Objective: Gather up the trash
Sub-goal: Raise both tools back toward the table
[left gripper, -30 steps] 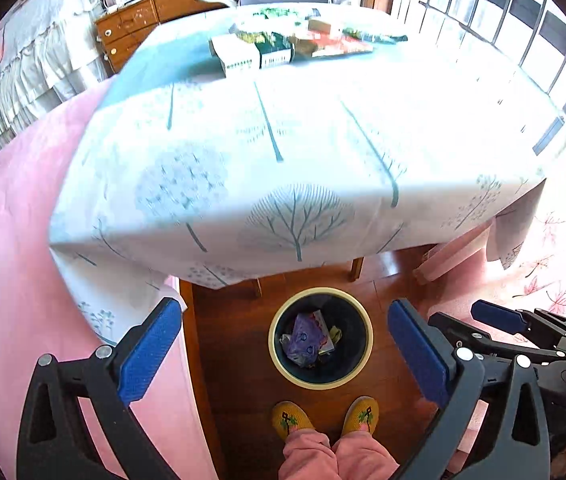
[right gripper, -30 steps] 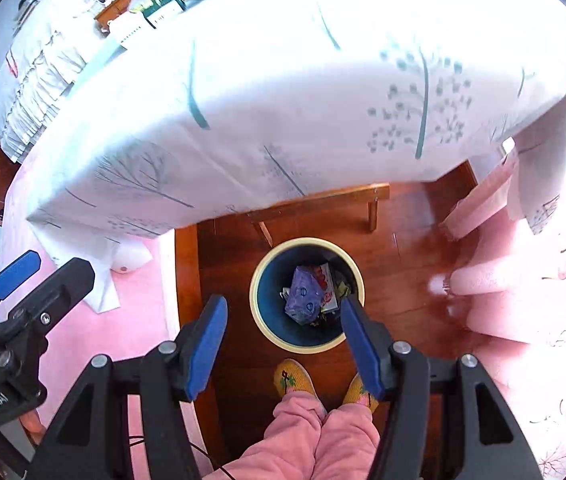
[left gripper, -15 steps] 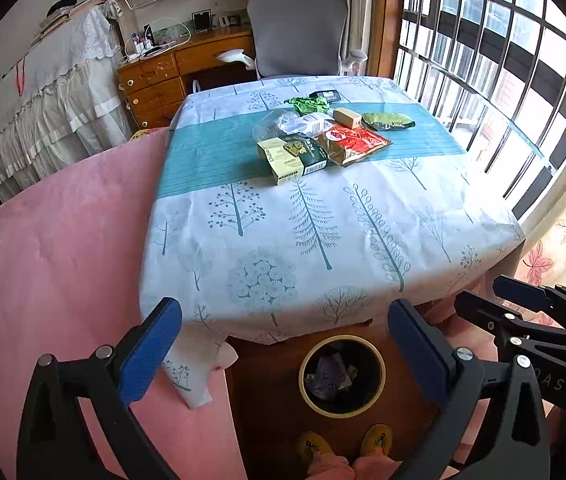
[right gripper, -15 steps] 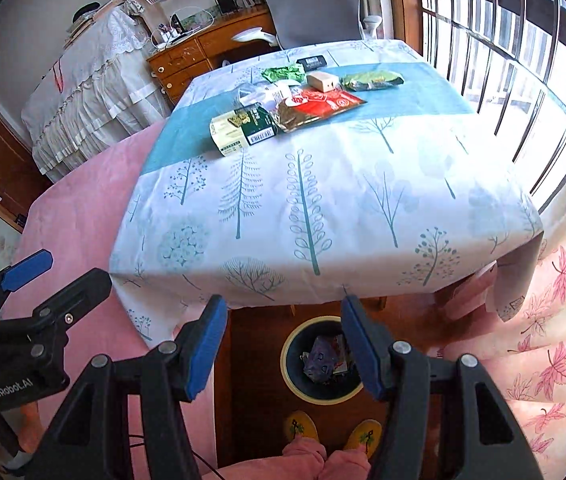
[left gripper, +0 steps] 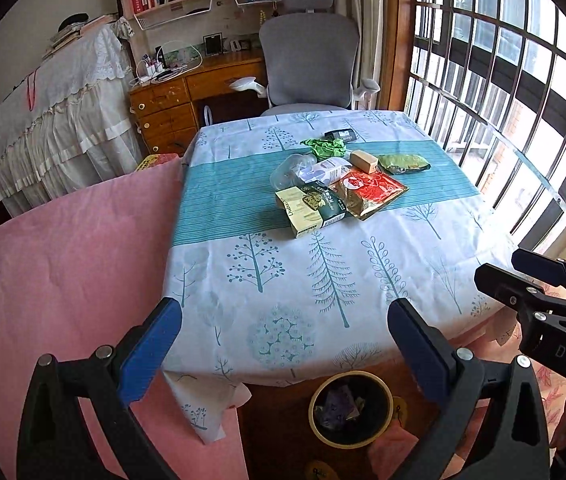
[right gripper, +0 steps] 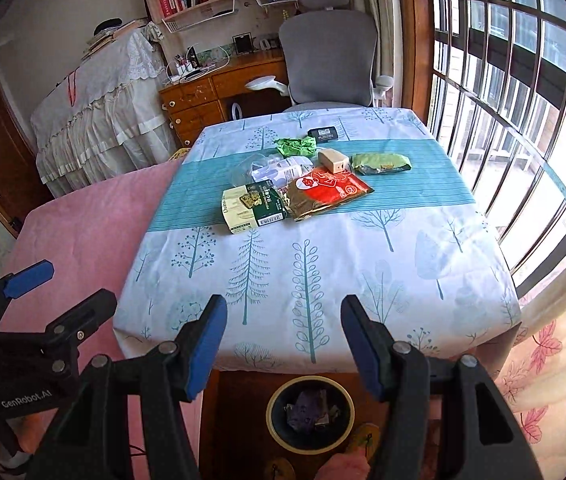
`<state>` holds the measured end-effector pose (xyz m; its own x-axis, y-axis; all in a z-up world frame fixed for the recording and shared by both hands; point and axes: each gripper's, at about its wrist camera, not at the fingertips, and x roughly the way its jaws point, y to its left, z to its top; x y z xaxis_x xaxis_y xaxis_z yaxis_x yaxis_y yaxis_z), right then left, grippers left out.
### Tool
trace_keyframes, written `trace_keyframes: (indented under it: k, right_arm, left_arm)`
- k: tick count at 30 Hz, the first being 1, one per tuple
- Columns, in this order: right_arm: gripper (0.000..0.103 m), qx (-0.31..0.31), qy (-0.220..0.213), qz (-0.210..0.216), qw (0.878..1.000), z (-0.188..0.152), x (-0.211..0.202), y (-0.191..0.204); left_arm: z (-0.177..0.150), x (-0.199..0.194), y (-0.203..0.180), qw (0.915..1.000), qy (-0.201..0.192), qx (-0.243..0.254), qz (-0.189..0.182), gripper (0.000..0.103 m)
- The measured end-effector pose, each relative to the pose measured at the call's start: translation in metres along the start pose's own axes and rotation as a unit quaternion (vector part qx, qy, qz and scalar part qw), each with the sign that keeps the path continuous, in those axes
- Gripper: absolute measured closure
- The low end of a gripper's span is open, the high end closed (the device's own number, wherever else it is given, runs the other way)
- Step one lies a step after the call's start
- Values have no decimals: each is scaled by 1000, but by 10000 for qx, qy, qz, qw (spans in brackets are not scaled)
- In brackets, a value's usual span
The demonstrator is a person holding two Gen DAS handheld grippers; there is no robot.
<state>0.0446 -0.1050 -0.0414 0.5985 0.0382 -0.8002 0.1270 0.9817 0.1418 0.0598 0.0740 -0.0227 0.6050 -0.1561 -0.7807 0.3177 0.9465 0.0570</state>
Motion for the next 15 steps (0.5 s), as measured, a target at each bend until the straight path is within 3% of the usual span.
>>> trace_keyframes:
  k: [9,15]
  right_arm:
    - [39,-1041,183,385,9937,50,71,12]
    - [36,-2300,406,629,9703,77,139,28]
  left_arm:
    - [32,49,20,9972,226,-506,499,1]
    - [51,102,30,9896,624,-963,873,1]
